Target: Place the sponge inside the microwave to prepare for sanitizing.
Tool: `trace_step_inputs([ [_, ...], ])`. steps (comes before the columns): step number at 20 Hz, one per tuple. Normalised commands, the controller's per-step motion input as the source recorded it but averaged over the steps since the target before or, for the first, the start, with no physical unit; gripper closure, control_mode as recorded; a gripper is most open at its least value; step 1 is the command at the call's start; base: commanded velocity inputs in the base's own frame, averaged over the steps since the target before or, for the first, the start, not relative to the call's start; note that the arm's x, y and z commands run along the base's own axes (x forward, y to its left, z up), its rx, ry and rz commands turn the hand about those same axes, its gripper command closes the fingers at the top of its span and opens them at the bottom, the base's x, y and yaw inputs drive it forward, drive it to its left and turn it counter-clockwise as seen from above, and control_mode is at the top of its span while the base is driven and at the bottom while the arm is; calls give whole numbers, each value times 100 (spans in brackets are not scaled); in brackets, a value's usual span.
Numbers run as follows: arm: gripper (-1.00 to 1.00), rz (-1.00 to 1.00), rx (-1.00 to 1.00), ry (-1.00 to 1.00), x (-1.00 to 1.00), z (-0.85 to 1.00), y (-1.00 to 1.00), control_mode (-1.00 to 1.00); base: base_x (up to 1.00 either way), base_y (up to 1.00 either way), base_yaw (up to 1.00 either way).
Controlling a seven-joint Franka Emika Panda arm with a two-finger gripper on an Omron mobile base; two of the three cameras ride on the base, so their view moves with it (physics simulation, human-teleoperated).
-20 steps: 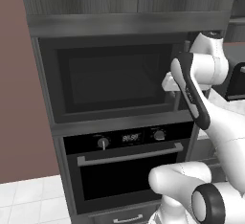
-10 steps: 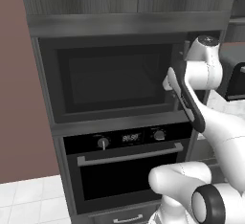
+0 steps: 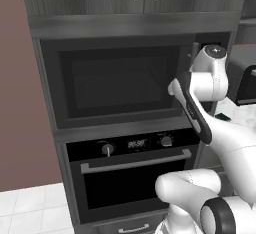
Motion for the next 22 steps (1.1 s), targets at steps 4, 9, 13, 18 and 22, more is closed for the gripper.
trace_step_inputs([
  [4, -100, 0, 0, -1, 11, 0, 0, -100, 0, 0, 0],
  [9, -100, 0, 0, -3, 17, -2, 0, -100, 0, 0, 0],
  [13, -100, 0, 0, -1, 18, -6, 0, -100, 0, 0, 0],
  [18, -100, 0, 0, -3, 23, -13, 0, -100, 0, 0, 0],
  [22, -100, 0, 0, -6, 27, -13, 0, -100, 0, 0, 0],
])
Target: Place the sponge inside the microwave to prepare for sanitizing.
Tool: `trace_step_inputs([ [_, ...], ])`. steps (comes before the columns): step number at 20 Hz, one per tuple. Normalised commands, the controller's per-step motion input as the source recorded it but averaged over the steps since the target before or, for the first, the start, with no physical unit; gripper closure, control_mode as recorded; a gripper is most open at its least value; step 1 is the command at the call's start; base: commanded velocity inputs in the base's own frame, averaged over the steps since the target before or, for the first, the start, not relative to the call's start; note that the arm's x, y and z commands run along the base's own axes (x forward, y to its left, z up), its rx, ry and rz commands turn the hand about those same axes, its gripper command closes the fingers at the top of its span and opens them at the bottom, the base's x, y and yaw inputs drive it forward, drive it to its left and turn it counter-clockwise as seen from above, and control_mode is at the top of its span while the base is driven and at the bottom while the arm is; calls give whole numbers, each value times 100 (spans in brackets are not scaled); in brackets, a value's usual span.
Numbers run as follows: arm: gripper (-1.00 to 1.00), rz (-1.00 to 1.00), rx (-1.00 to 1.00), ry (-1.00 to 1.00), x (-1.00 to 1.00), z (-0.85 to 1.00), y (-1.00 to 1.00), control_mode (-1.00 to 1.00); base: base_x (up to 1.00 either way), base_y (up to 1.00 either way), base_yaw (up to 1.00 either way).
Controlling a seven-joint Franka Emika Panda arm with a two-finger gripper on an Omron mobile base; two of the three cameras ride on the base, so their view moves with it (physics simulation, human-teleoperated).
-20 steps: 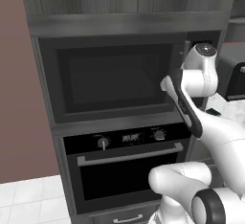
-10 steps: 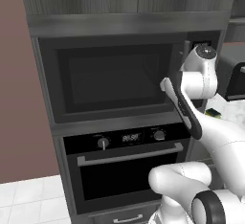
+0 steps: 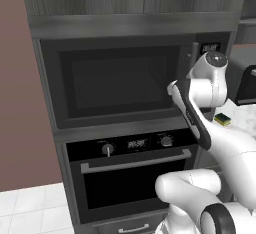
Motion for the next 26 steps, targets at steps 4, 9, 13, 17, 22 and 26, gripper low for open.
trace_step_inputs([
  [4, -100, 0, 0, -10, 33, -17, 0, -100, 0, 0, 0],
  [9, 100, 0, 0, -8, 22, -9, 0, -100, 0, 0, 0],
  [13, 100, 0, 0, -5, 14, -3, 0, -100, 0, 0, 0],
  [17, 100, 0, 0, 0, 0, 0, 0, -100, 0, 0, 0],
  [22, 100, 0, 0, 0, 0, 0, 0, -100, 0, 0, 0],
  [26, 100, 0, 0, -1, -31, 0, 6, -100, 0, 0, 0],
])
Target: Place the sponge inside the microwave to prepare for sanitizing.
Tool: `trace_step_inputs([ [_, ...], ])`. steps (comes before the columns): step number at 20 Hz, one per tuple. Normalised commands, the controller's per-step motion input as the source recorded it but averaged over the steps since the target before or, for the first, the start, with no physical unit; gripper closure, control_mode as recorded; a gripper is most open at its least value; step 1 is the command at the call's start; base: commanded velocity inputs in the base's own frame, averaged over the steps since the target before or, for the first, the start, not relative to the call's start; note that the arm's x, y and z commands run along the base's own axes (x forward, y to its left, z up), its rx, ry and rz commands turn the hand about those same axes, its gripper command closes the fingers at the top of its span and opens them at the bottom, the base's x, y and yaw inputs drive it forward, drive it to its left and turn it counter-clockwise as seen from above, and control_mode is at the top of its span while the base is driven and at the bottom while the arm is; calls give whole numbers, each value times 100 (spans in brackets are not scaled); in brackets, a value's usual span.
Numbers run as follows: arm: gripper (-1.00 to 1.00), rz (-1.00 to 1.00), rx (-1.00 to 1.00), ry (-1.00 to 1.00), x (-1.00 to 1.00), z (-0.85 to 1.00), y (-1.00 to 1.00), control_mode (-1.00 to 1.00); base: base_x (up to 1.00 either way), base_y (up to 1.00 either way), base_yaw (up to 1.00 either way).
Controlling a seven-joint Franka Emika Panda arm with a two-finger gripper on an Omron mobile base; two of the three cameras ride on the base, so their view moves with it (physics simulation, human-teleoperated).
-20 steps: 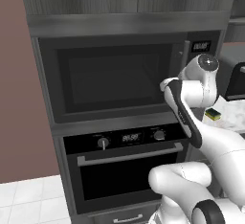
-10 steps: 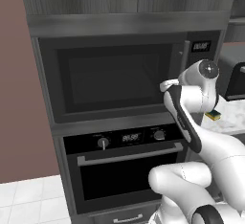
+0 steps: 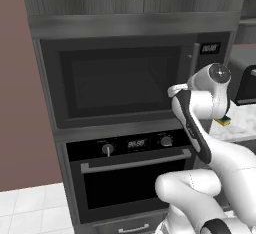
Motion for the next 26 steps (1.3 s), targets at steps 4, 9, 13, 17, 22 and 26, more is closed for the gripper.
trace_step_inputs([
  [4, 100, 0, 0, -6, -70, 0, 8, -100, 0, 0, 0],
  [9, 100, 0, 0, -14, -97, 0, 11, -100, 0, 0, 0],
  [13, 100, 0, -1, -15, -98, 0, 32, -100, 0, 0, 0],
  [17, 100, 0, -2, -1, -71, -3, 45, -100, 0, 0, 0],
  [22, 100, 0, 0, -3, -42, -6, 38, -100, 0, 0, 0],
  [26, -100, 0, 0, 0, -27, -7, 39, -100, 0, 0, 0],
])
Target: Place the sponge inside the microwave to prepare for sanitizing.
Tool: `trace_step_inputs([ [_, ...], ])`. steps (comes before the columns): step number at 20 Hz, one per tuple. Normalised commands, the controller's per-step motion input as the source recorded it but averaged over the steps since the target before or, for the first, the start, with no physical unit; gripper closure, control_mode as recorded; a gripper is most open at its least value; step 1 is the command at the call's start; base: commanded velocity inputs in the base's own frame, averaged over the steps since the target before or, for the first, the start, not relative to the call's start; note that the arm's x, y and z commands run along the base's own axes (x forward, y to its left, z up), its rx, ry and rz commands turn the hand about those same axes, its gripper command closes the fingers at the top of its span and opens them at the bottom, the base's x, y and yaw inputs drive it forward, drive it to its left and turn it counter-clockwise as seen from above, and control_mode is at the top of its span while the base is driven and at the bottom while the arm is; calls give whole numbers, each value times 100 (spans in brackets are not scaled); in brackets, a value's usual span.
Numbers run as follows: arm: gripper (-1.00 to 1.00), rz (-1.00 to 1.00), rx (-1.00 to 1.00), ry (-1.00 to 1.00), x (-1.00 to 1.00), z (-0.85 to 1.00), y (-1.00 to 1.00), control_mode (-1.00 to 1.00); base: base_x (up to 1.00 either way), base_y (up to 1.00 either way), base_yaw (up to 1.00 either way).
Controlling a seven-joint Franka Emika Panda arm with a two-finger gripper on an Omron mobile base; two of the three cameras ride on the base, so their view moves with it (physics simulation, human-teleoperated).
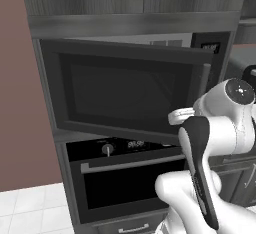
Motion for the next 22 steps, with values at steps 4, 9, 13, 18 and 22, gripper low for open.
trace_step_inputs([
  [4, -100, 0, 0, 0, -17, -2, 18, -100, 0, 0, 0],
  [9, -100, 0, 0, 0, 0, 0, 0, -100, 0, 0, 0],
  [13, -100, 0, 0, 0, -2, 0, 0, -100, 0, 0, 0],
  [18, -100, 0, 8, -7, -50, 0, -22, -100, 0, 0, 0],
  [22, -100, 0, 31, -21, -83, 6, -47, -100, 0, 0, 0],
])
